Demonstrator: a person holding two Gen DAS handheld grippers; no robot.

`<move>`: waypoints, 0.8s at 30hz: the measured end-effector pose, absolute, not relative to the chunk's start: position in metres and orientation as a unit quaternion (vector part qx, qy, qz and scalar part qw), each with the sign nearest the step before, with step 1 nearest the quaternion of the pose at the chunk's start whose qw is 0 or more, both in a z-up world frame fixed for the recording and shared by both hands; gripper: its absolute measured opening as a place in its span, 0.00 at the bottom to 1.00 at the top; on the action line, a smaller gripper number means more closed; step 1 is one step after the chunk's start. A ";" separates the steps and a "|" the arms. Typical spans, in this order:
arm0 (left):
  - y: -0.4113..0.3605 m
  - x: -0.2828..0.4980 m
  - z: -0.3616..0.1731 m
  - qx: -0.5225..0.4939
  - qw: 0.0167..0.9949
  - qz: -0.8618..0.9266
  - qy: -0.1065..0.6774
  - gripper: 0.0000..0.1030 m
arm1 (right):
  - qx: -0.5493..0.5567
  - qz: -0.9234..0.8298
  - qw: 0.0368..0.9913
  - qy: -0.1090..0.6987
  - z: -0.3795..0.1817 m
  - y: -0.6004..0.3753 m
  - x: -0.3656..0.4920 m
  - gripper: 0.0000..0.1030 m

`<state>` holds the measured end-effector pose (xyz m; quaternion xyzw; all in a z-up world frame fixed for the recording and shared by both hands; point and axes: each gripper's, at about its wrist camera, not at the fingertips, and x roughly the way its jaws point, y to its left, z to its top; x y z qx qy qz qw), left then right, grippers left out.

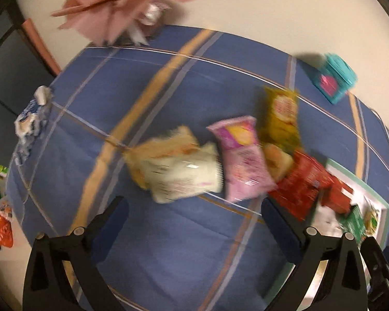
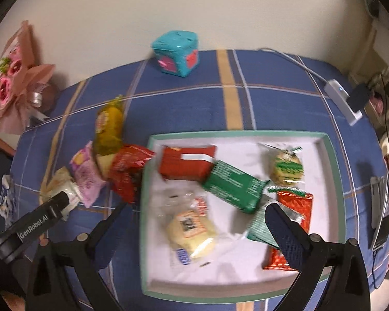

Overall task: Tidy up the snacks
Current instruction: 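Move both grippers from the tray back to the snack pile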

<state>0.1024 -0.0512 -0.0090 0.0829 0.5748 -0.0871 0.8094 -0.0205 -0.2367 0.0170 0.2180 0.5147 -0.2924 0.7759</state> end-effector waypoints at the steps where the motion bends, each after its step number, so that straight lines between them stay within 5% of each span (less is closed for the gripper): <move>1: -0.043 0.106 -0.008 0.078 0.811 -0.079 0.574 0.99 | 0.216 -0.287 0.778 0.515 0.018 -0.233 -0.017 1.00; 24: 0.063 0.166 -0.016 -0.001 0.809 -0.007 0.587 0.99 | 0.184 -0.198 0.803 0.531 -0.013 -0.144 0.061 1.00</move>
